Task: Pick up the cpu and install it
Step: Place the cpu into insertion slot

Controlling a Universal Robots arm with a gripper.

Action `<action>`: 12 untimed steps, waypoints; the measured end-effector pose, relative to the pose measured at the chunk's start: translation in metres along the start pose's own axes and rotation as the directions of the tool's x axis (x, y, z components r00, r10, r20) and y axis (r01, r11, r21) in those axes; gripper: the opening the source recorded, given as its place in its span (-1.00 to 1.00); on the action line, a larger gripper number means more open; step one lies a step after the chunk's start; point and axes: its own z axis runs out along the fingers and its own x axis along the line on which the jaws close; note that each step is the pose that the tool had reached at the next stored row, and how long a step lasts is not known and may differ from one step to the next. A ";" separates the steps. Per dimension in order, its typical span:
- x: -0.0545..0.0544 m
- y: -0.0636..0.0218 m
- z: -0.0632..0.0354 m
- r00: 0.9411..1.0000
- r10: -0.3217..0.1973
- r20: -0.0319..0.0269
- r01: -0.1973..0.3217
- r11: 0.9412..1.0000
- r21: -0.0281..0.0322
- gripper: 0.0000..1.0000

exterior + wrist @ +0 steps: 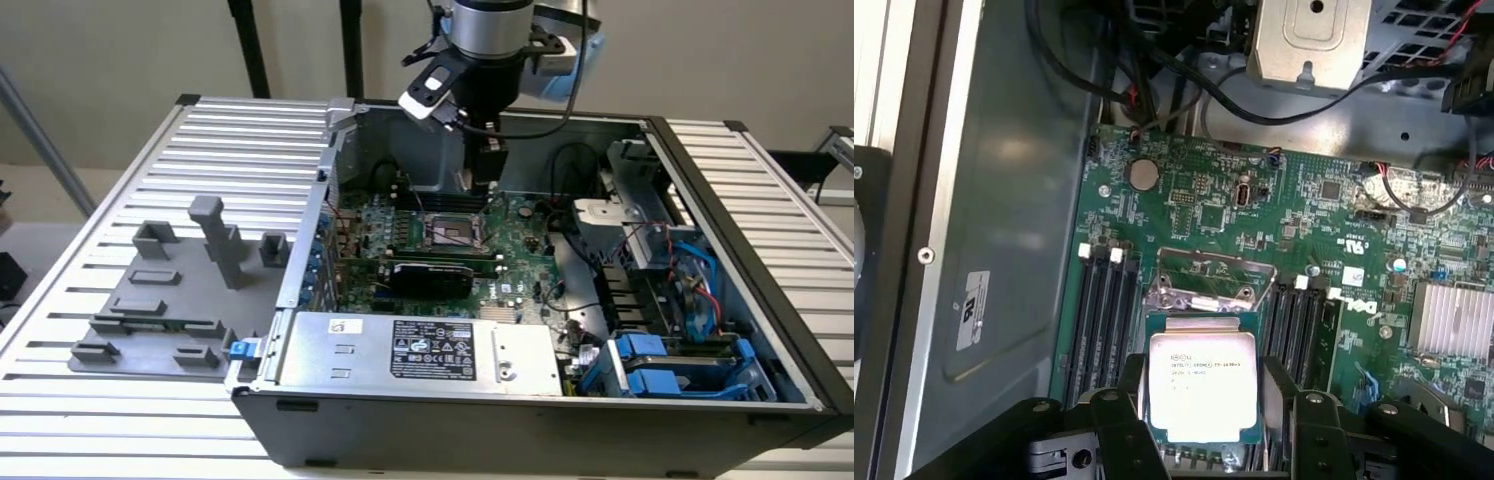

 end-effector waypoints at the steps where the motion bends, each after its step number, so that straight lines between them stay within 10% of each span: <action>1: 0.000 -0.0008 0.0001 1.000 0.003 0.000 -0.003 1.000 0.001 0.09; 12: 0.000 -0.0133 0.0019 1.000 0.027 0.001 -0.027 1.000 0.008 0.09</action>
